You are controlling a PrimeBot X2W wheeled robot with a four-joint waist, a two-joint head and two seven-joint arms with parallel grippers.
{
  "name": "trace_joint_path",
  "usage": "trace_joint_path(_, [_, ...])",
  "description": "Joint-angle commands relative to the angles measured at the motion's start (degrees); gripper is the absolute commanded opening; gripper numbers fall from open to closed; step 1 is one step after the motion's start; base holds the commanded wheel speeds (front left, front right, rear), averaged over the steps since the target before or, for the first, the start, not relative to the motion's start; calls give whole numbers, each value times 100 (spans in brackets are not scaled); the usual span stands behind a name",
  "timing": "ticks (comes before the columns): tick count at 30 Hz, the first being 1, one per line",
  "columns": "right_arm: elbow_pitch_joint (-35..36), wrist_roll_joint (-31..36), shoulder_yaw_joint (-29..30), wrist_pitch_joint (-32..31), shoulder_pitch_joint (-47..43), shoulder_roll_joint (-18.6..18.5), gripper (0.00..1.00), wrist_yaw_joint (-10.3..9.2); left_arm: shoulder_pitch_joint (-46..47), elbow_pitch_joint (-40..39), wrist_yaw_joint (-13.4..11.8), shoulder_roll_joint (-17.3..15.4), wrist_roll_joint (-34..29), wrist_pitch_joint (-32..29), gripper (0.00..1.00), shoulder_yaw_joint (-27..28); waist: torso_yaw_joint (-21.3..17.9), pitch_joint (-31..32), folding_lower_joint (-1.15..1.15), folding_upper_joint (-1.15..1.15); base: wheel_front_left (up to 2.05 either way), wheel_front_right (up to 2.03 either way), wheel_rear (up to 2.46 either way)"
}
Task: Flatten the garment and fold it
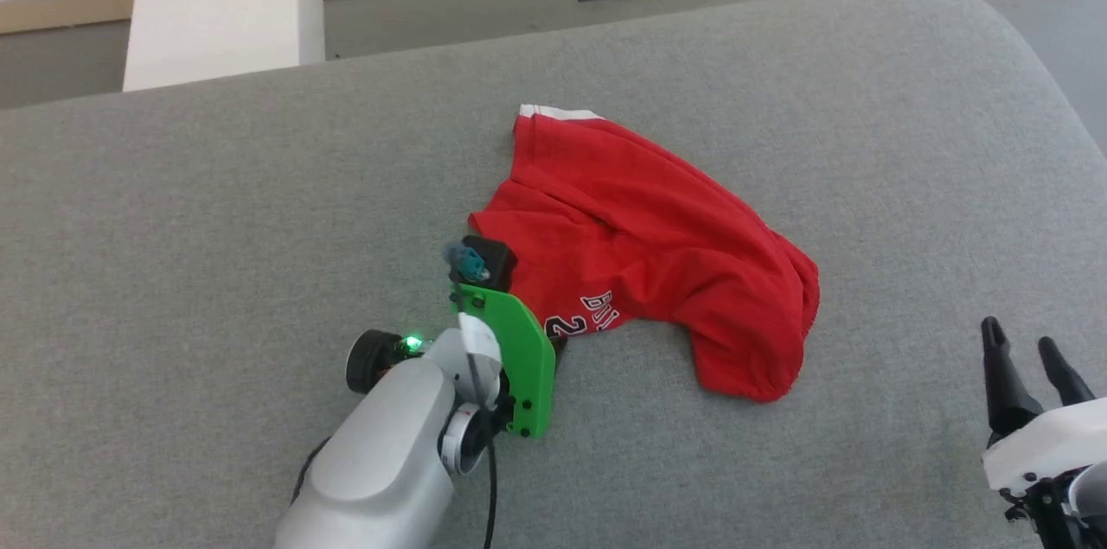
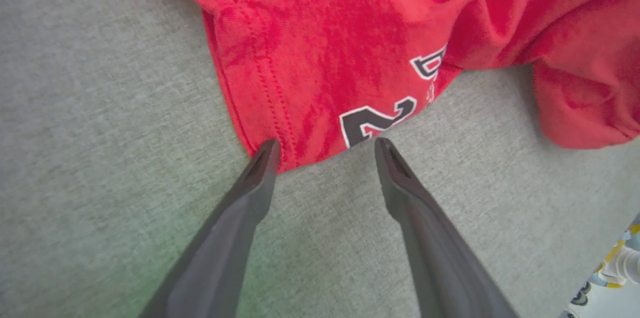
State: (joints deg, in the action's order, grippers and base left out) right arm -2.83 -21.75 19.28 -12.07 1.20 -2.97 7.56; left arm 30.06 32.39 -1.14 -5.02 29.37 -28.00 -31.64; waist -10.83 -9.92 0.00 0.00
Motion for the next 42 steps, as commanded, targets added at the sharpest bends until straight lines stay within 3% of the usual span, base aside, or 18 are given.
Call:
trace_joint_path(1, [-25,-40,-53,42,38,9,100,-8,-12,81,83,48,122,122,24,42,-8,-40,0,0,0,0,0])
trace_joint_path(2, [-30,-32,-71,50,26,9,100,-8,-12,83,125,76,210,246,0,88,45,-28,0,0,0,0,0])
trace_joint_path(7, [-28,7,-165,41,-13,9,100,-8,110,28,186,144,499,767,0,313,359,84,0,0,0,0,0])
trace_joint_path(14, [-10,45,-270,-9,-85,9,100,-8,129,-444,-23,10,905,1546,0,1072,897,392,0,0,0,0,0])
trace_joint_path(17, [-15,40,-305,-29,-142,9,100,-8,-157,-907,-231,-229,1051,1797,0,1480,1056,525,0,0,0,0,0])
trace_joint_path(24, [-8,8,-300,-52,-309,9,100,-8,-2001,-2346,-1143,-939,1227,1711,0,2294,1414,653,0,0,0,0,0])
trace_joint_path(28, [-9,10,-323,-75,-370,9,100,-8,-3078,-2786,-1510,-1008,1319,1459,0,2389,1540,663,0,0,0,0,0])
trace_joint_path(31, [-2,21,-359,-111,-392,9,100,-8,-3613,-3060,-1613,-835,1523,1317,0,2362,1622,651,0,0,0,0,0])
trace_joint_path(32, [3,26,-385,-134,-390,9,100,-8,-3692,-3149,-1608,-757,1602,1310,5,2359,1649,648,0,0,0,0,0])
trace_joint_path(33, [9,38,-410,-157,-388,9,100,-8,-3714,-3226,-1580,-686,1683,1315,58,2365,1674,643,0,0,0,0,0])
trace_joint_path(34, [25,60,-449,-193,-379,9,100,-8,-3683,-3331,-1520,-621,1760,1367,100,2389,1708,626,0,0,0,0,0])
trace_joint_path(37, [17,131,-655,-359,-303,9,100,-8,-3481,-3509,-1369,-631,1742,1650,100,2508,1747,613,0,0,0,0,0])
trace_joint_path(42, [-252,296,-1272,-818,29,9,100,-8,-3003,-3564,-974,-962,838,2949,100,2509,1732,533,0,0,0,0,0])
